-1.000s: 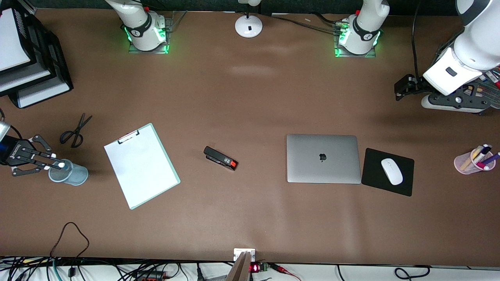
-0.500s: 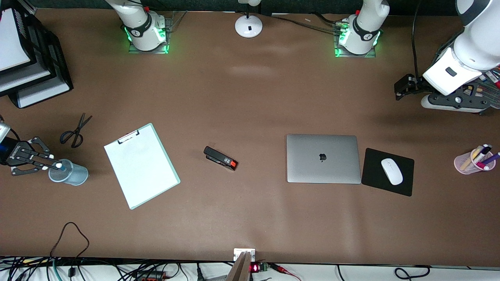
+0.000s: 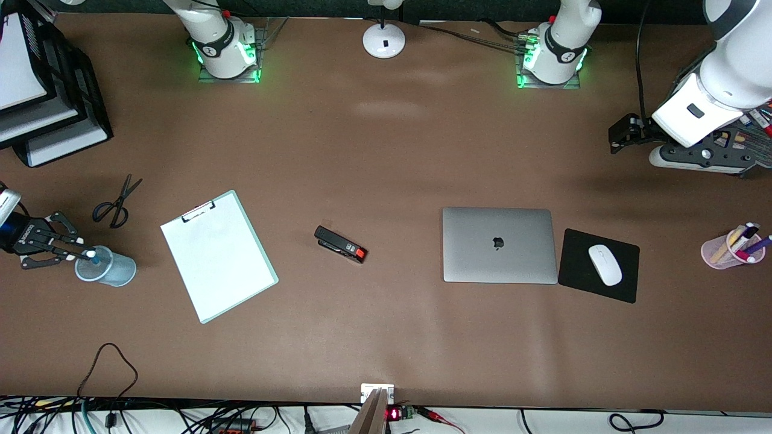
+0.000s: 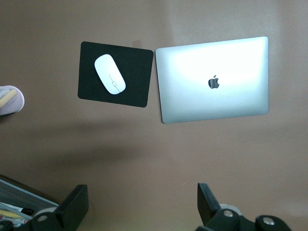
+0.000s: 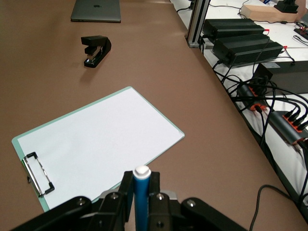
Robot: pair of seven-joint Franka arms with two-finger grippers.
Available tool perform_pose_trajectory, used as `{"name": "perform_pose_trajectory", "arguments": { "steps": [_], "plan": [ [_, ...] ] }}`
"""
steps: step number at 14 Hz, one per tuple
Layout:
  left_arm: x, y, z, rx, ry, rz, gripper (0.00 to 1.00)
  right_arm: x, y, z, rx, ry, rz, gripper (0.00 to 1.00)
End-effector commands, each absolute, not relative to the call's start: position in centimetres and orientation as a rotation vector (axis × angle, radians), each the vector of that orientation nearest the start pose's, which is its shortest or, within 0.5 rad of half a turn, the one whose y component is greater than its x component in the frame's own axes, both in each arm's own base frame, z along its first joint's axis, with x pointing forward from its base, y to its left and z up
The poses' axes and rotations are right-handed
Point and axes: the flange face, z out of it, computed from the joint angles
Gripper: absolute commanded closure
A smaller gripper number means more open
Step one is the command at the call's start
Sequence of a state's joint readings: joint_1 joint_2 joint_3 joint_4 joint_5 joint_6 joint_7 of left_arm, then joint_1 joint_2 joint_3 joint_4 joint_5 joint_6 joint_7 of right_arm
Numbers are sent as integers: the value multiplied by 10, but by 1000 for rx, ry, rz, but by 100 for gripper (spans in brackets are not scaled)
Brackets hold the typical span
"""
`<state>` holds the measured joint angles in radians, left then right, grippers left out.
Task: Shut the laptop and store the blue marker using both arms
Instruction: 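Carry the blue marker over the grey cup with the right gripper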
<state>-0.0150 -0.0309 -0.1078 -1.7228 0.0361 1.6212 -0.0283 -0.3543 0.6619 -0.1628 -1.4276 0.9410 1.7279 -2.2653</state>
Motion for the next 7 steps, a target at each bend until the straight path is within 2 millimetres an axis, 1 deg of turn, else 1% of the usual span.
{"name": "perform_pose_trajectory", "arguments": {
  "steps": [1, 2, 5, 7],
  "plan": [
    [543, -67, 580, -3113, 147, 120, 0, 655, -263, 310, -1861, -1664, -1013, 99],
    [543, -67, 580, -3113, 145, 120, 0, 656, -262, 303, -1853, -1671, -1017, 99],
    [543, -67, 580, -3113, 147, 120, 0, 668, -264, 290, -1834, -1677, -1070, 99],
    [543, -67, 580, -3113, 147, 120, 0, 670, -268, 280, -1836, -1665, -1074, 99]
  ]
}}
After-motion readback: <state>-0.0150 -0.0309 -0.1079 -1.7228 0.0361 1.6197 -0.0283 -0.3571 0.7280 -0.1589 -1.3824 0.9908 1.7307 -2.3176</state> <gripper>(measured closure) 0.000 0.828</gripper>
